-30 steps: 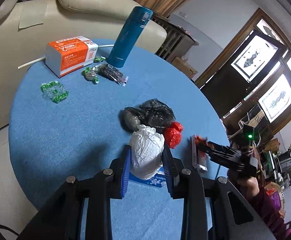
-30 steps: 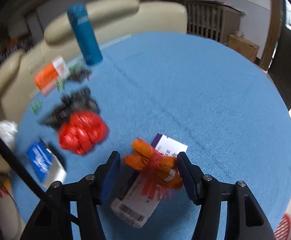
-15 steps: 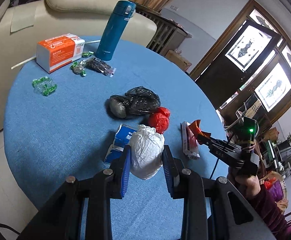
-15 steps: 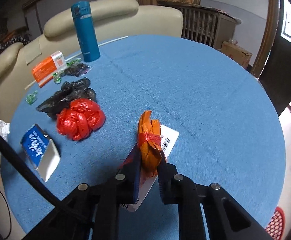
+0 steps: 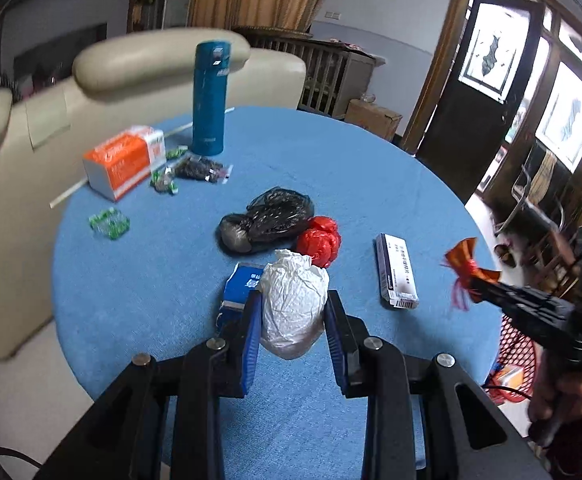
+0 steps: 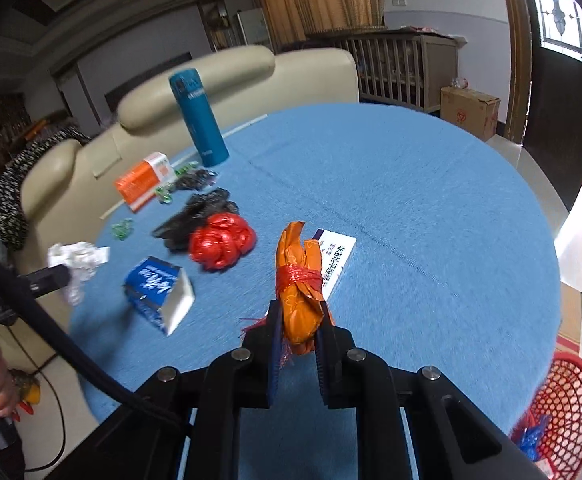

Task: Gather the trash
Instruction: 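Lift and carry the white bag and orange bag with both tools toward the wastebasket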

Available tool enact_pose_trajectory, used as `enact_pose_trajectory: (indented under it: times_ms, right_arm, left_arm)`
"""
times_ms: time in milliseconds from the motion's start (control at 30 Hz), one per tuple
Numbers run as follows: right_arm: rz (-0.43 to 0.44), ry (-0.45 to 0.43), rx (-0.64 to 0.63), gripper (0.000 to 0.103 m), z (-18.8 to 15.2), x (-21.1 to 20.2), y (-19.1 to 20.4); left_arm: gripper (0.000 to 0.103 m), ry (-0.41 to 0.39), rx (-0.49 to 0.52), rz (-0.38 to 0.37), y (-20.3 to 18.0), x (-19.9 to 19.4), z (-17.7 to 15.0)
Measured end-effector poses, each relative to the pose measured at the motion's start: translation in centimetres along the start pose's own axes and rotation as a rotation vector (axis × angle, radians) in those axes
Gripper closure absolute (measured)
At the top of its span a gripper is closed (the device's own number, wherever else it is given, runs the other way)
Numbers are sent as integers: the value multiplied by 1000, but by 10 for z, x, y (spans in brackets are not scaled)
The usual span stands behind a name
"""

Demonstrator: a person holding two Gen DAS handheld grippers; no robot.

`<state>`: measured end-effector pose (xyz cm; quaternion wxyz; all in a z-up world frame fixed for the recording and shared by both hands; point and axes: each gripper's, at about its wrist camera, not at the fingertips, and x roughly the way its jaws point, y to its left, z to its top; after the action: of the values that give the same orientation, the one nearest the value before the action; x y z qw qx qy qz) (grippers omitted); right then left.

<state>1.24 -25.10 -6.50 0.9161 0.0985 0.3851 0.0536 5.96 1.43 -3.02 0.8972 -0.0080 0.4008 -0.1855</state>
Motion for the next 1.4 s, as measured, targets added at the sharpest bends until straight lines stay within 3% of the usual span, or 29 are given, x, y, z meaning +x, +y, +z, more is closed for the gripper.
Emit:
enact_pose_trajectory:
  times_ms: [500, 733, 1400]
  right_arm:
    - [60, -125, 45, 87, -29, -82, -1]
    - [18, -150, 62, 87, -44, -97, -12]
    - [42, -192, 81, 87, -55, -114, -16]
  left_arm:
    - [71, -84, 165, 129, -55, -27, -2]
    - [70, -98, 218, 145, -74, -30, -6]
    - [70, -87, 278, 120, -104, -34, -15]
